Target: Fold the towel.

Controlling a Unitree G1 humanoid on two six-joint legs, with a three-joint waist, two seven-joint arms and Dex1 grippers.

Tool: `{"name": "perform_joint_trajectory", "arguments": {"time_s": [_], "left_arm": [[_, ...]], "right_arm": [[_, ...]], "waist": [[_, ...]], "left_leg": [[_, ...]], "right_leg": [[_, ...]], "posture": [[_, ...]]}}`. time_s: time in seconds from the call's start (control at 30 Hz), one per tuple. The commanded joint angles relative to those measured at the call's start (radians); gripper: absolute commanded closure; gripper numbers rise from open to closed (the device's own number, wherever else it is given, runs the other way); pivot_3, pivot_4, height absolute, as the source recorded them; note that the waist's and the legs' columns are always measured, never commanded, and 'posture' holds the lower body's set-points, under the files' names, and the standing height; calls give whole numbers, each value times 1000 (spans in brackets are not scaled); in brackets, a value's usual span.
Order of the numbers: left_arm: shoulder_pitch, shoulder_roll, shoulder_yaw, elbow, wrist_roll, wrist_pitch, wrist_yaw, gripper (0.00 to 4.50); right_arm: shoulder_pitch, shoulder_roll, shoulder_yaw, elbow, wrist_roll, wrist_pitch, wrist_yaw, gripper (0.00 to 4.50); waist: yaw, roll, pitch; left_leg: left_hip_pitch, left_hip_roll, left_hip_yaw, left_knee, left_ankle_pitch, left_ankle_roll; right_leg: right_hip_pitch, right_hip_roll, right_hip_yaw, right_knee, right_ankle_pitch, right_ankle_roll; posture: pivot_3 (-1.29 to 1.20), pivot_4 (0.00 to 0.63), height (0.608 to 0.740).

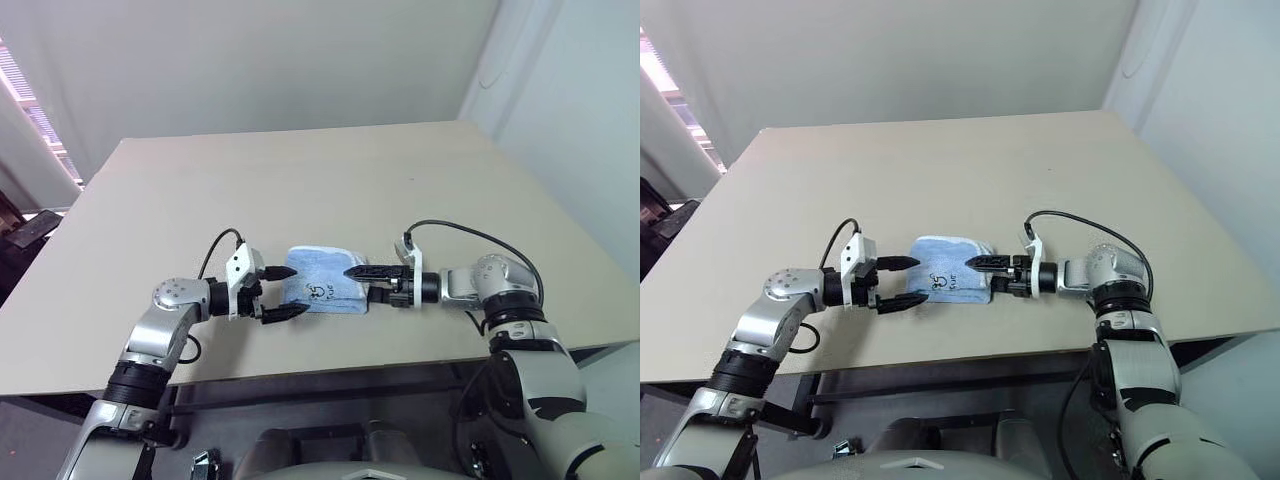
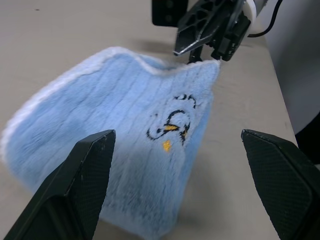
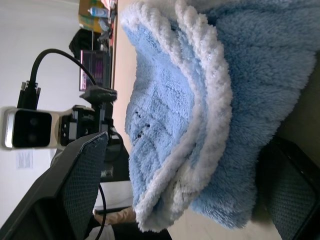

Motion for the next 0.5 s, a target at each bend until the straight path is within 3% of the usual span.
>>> {"name": "perform_joint_trajectory", "arguments": {"time_s": [0.03, 0.07, 0.17, 0.5], "left_arm": [[-10, 5, 9, -36, -6, -15, 8, 254], [-12, 7, 8, -34, -2, -21, 11, 254], [-17, 6, 8, -26, -2, -25, 17, 225], [-36, 3, 4, -6, 0, -32, 22, 225]], "right_arm": [[-27, 40, 3, 31, -25, -25, -19, 0], [-28, 48, 15, 45, -45, -43, -28, 0], [-42, 69, 3, 117, -89, -66, -92, 588], [-61, 75, -118, 118, -44, -15, -106, 4144]], "waist": [[-6, 0, 0], [-9, 0, 0], [-22, 0, -1], [-22, 1, -1]], "left_leg": [[0, 0, 0, 0, 0, 0], [0, 1, -1, 0, 0, 0], [2, 2, -2, 0, 0, 0], [7, 8, -3, 0, 0, 0]], "right_leg": [[0, 1, 0, 0, 0, 1], [0, 2, 0, 0, 0, 0], [1, 4, 0, 1, 1, -1], [4, 9, 1, 0, 2, -4]], "posture": [[0, 0, 740], [0, 0, 740], [0, 0, 740], [0, 0, 740]]}}
